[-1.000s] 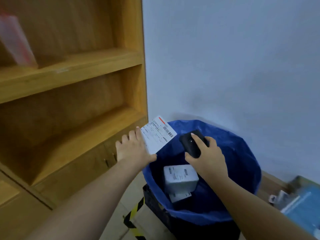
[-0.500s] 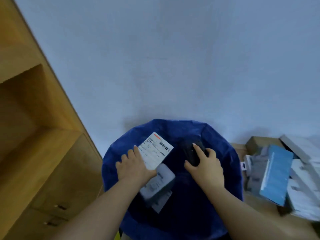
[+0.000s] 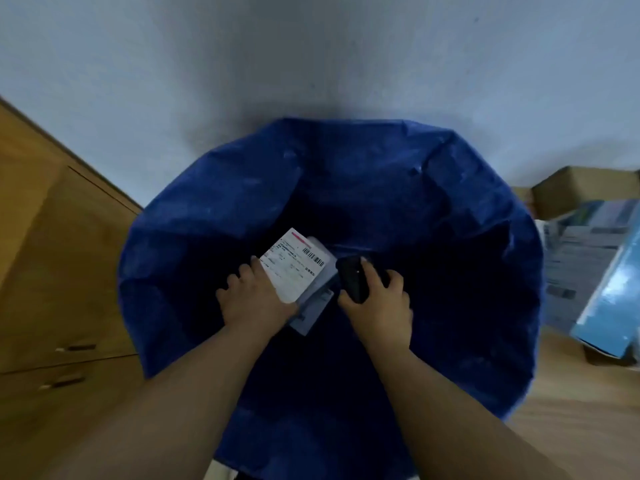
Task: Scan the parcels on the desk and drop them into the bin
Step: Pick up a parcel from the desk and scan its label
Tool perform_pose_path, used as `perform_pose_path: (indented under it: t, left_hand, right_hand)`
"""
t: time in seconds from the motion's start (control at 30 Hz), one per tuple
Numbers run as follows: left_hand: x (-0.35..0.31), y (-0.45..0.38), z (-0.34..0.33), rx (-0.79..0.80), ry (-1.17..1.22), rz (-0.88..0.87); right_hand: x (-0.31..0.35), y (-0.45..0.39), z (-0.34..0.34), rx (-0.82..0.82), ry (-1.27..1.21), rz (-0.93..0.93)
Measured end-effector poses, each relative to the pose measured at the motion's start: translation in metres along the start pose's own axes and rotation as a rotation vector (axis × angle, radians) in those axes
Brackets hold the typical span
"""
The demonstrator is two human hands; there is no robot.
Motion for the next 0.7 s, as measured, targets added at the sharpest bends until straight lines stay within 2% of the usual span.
perform_pose_path:
  t: [0.4,0.7]
  left_hand:
    - [-0.005,-0.088,-0.052,0.023,0.08,-0.05]
    - [-0.001,-0.094,-0.072,0.097,-0.014,-0.057]
  right_hand:
    - [-0.027,-0.074,-0.05,0.067,0.019,-0.047]
    - [-0.039,-0.076,-0.054,0.072,0.024,-0.08]
Point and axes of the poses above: each hand's wrist, its own y-axis away from the middle knuckle, its own z-axis out of the back of the hand, x = y × z, the point moved 1 cm from there along -y, towards the middle knuckle, and after that the axes turned 14 degrees about x, right-handed, at the moved point
